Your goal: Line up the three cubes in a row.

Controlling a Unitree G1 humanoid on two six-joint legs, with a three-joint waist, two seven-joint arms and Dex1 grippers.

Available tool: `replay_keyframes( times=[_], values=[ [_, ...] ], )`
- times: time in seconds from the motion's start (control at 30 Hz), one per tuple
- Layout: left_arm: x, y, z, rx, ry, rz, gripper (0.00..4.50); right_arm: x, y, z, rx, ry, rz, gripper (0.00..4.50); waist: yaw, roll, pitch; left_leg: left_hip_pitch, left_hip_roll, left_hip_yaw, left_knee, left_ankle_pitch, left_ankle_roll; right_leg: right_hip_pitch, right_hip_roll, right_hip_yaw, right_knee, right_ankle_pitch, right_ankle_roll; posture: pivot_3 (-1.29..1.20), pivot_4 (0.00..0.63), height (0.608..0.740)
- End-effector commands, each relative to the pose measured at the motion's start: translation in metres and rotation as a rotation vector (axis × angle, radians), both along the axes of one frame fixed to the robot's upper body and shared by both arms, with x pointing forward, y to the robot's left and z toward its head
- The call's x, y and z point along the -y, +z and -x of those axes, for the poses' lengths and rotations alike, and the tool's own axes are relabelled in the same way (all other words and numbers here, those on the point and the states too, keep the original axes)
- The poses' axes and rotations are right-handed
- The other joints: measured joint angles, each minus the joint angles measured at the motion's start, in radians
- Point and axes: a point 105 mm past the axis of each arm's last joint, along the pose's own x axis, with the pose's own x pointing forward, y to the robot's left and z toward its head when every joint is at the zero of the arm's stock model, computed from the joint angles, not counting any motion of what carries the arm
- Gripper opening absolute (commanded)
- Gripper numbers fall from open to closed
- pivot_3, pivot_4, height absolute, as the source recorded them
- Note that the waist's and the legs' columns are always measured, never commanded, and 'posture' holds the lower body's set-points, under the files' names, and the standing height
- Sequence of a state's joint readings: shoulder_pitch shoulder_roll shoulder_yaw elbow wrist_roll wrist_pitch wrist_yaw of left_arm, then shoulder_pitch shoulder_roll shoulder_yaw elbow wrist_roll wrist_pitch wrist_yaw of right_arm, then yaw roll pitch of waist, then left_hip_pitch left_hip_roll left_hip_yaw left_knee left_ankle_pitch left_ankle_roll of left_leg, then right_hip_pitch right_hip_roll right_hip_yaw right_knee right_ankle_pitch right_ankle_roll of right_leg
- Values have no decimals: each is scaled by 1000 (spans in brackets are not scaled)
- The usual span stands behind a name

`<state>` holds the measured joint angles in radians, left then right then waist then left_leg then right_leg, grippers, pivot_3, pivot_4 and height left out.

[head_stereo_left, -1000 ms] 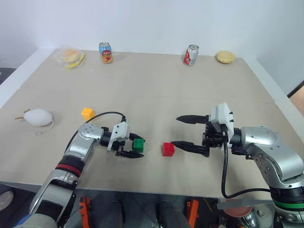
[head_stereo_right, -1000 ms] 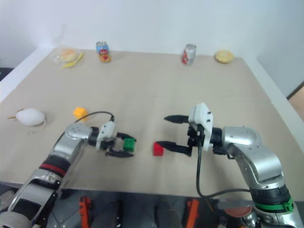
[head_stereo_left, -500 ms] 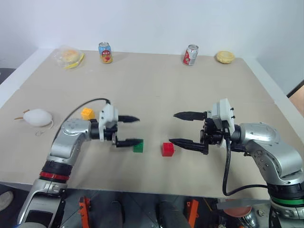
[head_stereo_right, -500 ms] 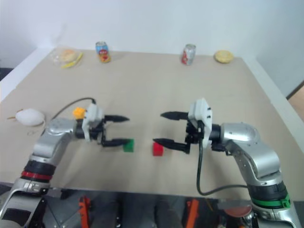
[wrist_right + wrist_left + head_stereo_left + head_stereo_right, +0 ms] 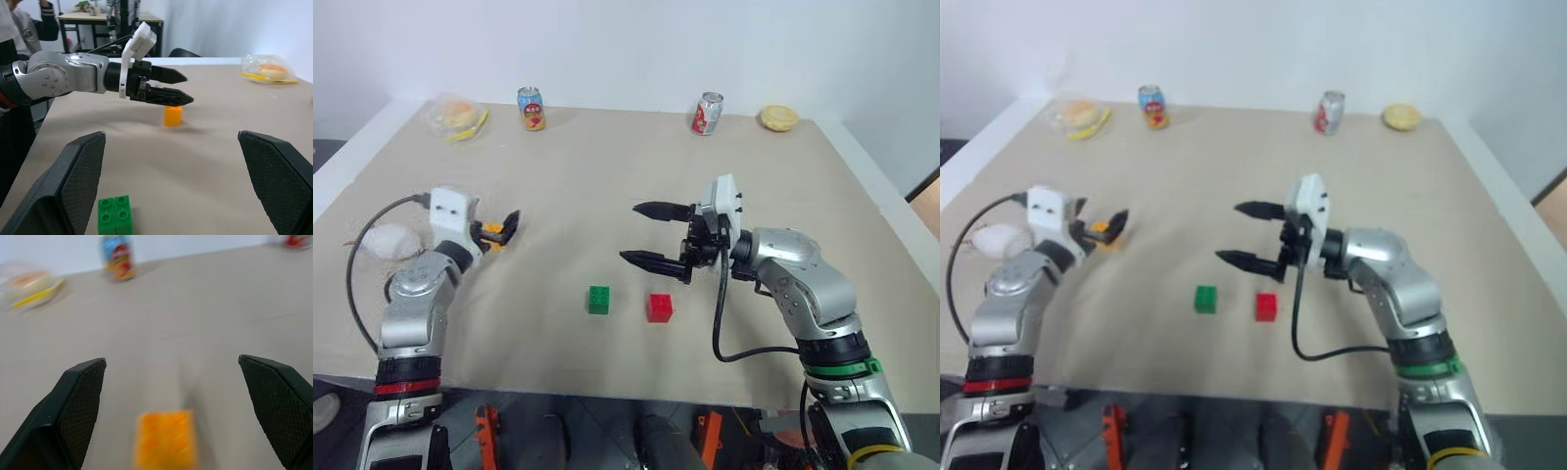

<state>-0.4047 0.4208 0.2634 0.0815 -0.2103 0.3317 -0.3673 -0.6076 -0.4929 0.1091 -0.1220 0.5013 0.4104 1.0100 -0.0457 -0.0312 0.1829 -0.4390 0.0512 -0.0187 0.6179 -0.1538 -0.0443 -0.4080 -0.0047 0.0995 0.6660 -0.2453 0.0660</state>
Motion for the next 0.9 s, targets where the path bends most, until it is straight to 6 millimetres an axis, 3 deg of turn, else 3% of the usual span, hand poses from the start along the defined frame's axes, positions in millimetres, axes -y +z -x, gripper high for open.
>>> replay_keyframes(
  times=[0.03, 0.23, 0.37, 0.8, 0.83, 0.9],
  values=[
    [-12, 2, 2, -1, 47, -4, 4488, -5, 12, 1, 56, 35, -11, 4500, 1, 0, 0, 0, 0, 0, 0, 0, 0, 0, 0, 0, 0, 0, 0, 0, 150, 733],
    [-4, -27, 2, -106, -12, -29, 4488, -9, 14, 1, 64, 50, -18, 4500, 0, 0, 0, 0, 0, 0, 0, 0, 0, 0, 0, -1, 0, 0, -1, 0, 150, 733],
    [7, -32, -3, -120, -75, -53, 4488, -10, 16, 3, 66, 53, -23, 4500, 0, 0, 0, 0, 0, 0, 0, 0, 0, 0, 0, -1, 0, 0, -1, 0, 150, 733],
    [7, -35, -19, -131, -68, -76, 4488, -6, 18, 5, 70, 27, -27, 4500, 0, 0, 0, 0, 0, 0, 0, 0, -1, 0, 0, -1, 0, 0, -1, 0, 150, 733],
    [7, -35, -19, -132, -68, -76, 3949, -6, 18, 5, 70, 26, -27, 4500, 0, 0, 0, 0, 0, 0, -1, 0, -1, 0, 0, -1, 0, 0, -1, 0, 150, 733],
    [8, -36, -19, -133, -69, -74, 3355, -6, 18, 5, 69, 24, -26, 4500, 0, 0, 0, 0, 0, 0, -1, 0, -1, 0, 0, -1, 0, 0, -1, 0, 150, 733]
  ],
)
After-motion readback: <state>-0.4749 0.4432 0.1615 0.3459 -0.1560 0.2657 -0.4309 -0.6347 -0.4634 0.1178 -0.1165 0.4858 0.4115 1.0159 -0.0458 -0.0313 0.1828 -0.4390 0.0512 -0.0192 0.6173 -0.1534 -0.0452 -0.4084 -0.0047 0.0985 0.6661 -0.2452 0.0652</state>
